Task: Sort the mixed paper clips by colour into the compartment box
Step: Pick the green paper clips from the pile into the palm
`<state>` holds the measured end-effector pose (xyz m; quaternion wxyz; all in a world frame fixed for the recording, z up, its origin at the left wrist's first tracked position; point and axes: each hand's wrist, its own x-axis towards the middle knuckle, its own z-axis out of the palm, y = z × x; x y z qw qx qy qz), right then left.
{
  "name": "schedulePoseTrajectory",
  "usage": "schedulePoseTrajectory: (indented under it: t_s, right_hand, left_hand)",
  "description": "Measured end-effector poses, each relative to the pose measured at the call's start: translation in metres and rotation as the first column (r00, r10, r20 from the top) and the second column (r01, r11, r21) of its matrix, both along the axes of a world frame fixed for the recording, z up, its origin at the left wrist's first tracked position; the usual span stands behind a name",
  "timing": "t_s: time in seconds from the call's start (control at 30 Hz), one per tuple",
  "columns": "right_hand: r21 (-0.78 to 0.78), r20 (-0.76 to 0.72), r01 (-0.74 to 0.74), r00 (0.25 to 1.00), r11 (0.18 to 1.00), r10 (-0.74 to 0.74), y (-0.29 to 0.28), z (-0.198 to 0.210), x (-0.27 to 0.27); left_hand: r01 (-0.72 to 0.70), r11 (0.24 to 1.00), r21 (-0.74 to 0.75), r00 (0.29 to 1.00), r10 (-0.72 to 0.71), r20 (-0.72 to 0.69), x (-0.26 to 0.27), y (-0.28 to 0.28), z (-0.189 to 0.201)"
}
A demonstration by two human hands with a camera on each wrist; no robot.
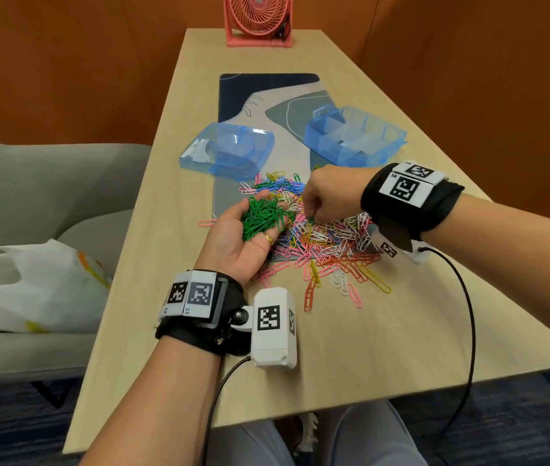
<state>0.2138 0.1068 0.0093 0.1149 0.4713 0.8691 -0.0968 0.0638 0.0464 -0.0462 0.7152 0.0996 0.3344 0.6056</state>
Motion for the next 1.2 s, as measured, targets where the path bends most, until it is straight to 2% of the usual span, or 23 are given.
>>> schedulePoseTrajectory:
  t_s: [0.63,1.0,1.2]
  right_hand:
    - [0.000,-0.009,0.035,0.999,0.999,-0.035,0.004,0.000,0.014]
    - [-0.006,0.125,0.005,0.992,1.000,-0.005,0.005,-0.005,0.016]
    - [-0.053,0.023,0.019,1.000,0.998,-0.018,0.006,-0.003,0.017]
  left_hand:
    - [0.007,1.000,-0.004,1.000,-0.007,0.009,-0.001,0.000,-0.001]
    - [0.009,1.000,0.001,1.000,-0.009,0.016,0.000,0.000,-0.001]
    - [0.013,1.000,0.005,1.000,-0.013,0.019,-0.001,0.000,-0.001]
